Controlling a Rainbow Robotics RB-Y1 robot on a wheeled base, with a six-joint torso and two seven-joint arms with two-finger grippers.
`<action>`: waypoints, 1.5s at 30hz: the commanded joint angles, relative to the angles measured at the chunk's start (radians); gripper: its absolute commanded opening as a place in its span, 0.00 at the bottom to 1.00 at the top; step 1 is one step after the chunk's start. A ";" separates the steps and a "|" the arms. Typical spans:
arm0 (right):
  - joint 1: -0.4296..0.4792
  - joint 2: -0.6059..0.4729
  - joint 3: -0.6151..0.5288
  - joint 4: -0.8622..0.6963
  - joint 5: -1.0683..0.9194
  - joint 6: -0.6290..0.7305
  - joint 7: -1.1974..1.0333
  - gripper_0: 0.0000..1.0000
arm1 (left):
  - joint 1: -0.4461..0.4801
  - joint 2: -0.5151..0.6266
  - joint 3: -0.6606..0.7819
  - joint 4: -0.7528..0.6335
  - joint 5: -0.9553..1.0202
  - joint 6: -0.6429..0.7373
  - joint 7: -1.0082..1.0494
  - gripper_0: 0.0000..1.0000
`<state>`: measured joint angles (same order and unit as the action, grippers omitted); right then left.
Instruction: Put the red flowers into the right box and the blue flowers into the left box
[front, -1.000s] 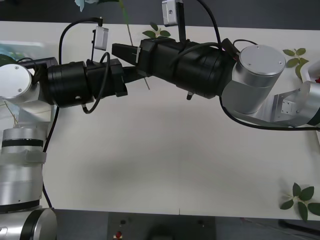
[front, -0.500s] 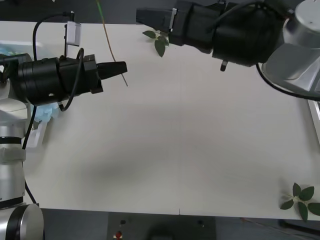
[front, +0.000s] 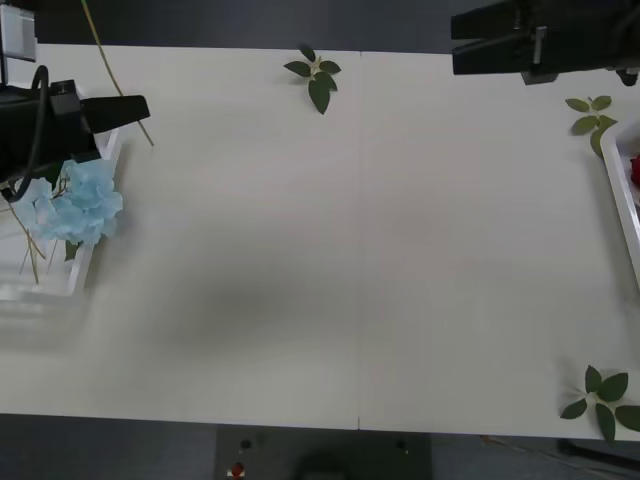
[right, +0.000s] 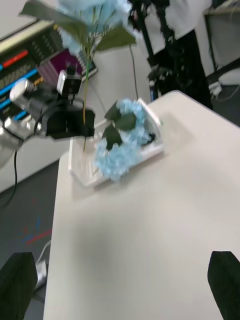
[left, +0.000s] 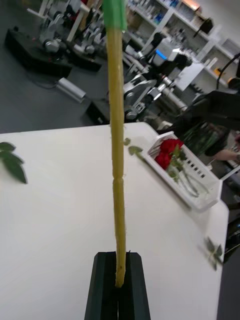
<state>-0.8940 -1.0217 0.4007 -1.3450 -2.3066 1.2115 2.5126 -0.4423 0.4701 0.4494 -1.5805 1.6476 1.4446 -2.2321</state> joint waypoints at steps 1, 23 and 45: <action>-0.033 0.005 -0.040 0.024 0.084 0.099 0.040 1.00 | 0.060 0.125 0.017 -0.013 0.021 -0.007 -0.046 0.00; 0.078 0.048 -0.091 0.038 0.524 0.309 0.193 1.00 | 0.217 0.482 0.216 0.016 -0.430 -0.035 0.285 0.00; 0.109 0.046 -0.088 0.037 0.627 0.352 0.193 1.00 | 0.137 0.476 -0.132 0.128 -0.854 -0.138 0.985 0.00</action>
<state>-0.7858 -0.9842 0.3129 -1.2905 -1.6783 1.5561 2.7137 -0.2834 0.9259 0.3211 -1.4597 0.8043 1.3546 -1.2976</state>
